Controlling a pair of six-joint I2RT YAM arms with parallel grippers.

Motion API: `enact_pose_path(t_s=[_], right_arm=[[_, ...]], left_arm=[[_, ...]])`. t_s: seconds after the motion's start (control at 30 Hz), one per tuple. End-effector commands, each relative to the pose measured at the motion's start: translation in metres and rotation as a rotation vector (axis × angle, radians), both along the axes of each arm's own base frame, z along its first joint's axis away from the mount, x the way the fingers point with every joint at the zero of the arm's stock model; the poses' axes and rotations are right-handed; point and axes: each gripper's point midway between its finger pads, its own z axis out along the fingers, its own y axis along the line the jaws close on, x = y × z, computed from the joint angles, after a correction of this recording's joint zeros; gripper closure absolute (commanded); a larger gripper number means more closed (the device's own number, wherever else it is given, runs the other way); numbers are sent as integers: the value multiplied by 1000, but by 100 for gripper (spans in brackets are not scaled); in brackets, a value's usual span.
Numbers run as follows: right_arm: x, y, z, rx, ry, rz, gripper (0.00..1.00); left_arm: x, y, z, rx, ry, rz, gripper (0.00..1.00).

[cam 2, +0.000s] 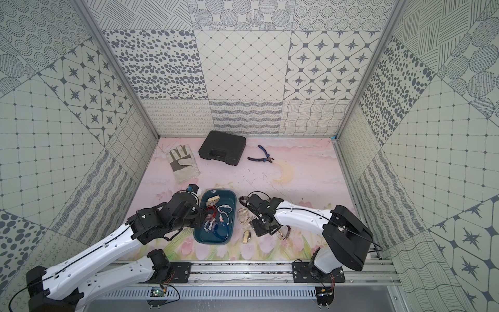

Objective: Put the watch into the storage box
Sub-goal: Pick up the watch at the center of the board.

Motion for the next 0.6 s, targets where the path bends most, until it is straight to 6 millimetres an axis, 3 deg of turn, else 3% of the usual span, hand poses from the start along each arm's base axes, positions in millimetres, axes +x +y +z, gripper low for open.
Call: enact_pose_path(t_s=[0.0,0.23,0.57], right_arm=[[12,11,40,77,-92,13,100],[17,13,95,145,-176,39,100],[16,32,157,246,-244,109,100]], left_arm=[[0,-1,2,-3,-12,-15,64],[0,-1,4,-9,-20,-16,64],[-2,3,9,-22,-35,-5,63]])
